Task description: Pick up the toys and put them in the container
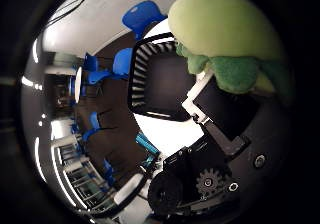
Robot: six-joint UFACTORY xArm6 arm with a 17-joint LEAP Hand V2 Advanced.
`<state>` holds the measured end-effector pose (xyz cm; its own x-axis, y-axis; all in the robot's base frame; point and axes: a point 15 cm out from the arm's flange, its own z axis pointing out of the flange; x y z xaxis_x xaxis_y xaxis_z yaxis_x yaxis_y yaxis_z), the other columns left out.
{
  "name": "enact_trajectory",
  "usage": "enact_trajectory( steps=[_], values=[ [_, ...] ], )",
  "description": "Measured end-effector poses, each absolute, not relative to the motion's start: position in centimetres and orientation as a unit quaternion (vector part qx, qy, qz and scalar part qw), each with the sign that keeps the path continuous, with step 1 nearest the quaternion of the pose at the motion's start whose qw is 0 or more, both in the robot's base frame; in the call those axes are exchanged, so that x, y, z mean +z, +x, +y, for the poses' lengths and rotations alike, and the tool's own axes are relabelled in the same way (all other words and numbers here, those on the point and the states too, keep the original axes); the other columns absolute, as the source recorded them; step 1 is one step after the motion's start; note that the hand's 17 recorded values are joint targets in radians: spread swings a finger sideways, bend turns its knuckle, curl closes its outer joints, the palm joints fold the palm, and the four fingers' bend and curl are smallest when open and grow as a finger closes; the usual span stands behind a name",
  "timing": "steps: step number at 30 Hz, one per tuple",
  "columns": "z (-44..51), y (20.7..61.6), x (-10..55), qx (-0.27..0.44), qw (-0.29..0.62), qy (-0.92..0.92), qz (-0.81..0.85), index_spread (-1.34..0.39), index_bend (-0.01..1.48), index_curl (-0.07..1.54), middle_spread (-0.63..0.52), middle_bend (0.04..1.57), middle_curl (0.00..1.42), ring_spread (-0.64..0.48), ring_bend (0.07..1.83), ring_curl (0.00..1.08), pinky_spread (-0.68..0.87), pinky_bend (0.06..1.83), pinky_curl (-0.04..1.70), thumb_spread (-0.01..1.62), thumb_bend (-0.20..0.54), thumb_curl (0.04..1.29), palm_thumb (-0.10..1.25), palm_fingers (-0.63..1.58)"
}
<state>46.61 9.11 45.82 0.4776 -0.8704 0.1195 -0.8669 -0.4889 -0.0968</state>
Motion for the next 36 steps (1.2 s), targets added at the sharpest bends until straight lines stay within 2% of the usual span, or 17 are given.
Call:
enact_trajectory(
  steps=[8, 13, 15, 17, 18, 20, 22, 26, 31, 36],
  values=[
    [16.2, 46.8, 43.6, -0.07, 0.015, -0.877, 0.476, -0.63, 0.17, 1.28, -0.45, 0.73, 1.12, -0.28, 1.24, 0.64, -0.36, 1.32, 0.6, 0.34, -0.027, 0.79, 1.12, 1.01],
    [17.8, 46.3, 42.9, -0.057, 0.017, -0.882, 0.468, -0.63, 0.17, 1.28, -0.44, 0.71, 1.11, -0.29, 1.21, 0.63, -0.42, 1.29, 0.58, 0.35, -0.037, 0.78, 1.09, 1.01],
    [18.0, 46.0, 42.8, -0.054, 0.014, -0.882, 0.468, -0.63, 0.15, 1.24, -0.44, 0.68, 1.07, -0.31, 1.17, 0.61, -0.49, 1.23, 0.55, 0.4, -0.055, 0.75, 1.01, 0.97],
    [17.9, 45.8, 42.7, -0.05, 0.01, -0.883, 0.467, -0.61, 0.09, 1.13, -0.45, 0.62, 1.01, -0.33, 1.12, 0.58, -0.57, 1.2, 0.51, 0.59, -0.043, 0.7, 0.94, 0.79],
    [17.8, 45.5, 42.5, -0.046, 0.004, -0.883, 0.467, -0.6, 0.09, 1.08, -0.45, 0.59, 0.98, -0.34, 1.08, 0.56, -0.54, 1.18, 0.5, 0.66, -0.032, 0.68, 0.93, 0.64],
    [17.2, 44.5, 41.8, -0.029, -0.02, -0.885, 0.464, -0.58, 0.14, 0.95, -0.42, 0.5, 0.9, -0.29, 0.98, 0.52, -0.35, 1.06, 0.48, 0.81, -0.035, 0.62, 0.89, 0.29],
    [16.6, 43.8, 41.1, -0.018, -0.042, -0.89, 0.453, -0.53, 0.14, 0.8, -0.32, 0.39, 0.79, -0.18, 0.86, 0.45, -0.09, 1.05, 0.45, 0.9, -0.037, 0.57, 0.85, 0.13],
    [14.6, 43.1, 40.1, -0.001, -0.083, -0.897, 0.433, -0.45, 0.15, 0.6, -0.13, 0.31, 0.63, 0.01, 0.69, 0.36, 0.26, 1.02, 0.39, 0.95, -0.038, 0.49, 0.77, 0.03],
    [12.7, 43.5, 39.9, 0.005, -0.088, -0.896, 0.435, -0.41, 0.16, 0.45, -0.02, 0.28, 0.51, 0.14, 0.57, 0.29, 0.42, 0.94, 0.32, 0.97, -0.032, 0.42, 0.73, 0.01],
    [11.3, 43.9, 40.1, 0.005, -0.088, -0.895, 0.436, -0.41, 0.16, 0.36, 0.03, 0.25, 0.42, 0.18, 0.48, 0.25, 0.46, 0.87, 0.27, 0.97, -0.029, 0.38, 0.71, 0.02]
  ],
)
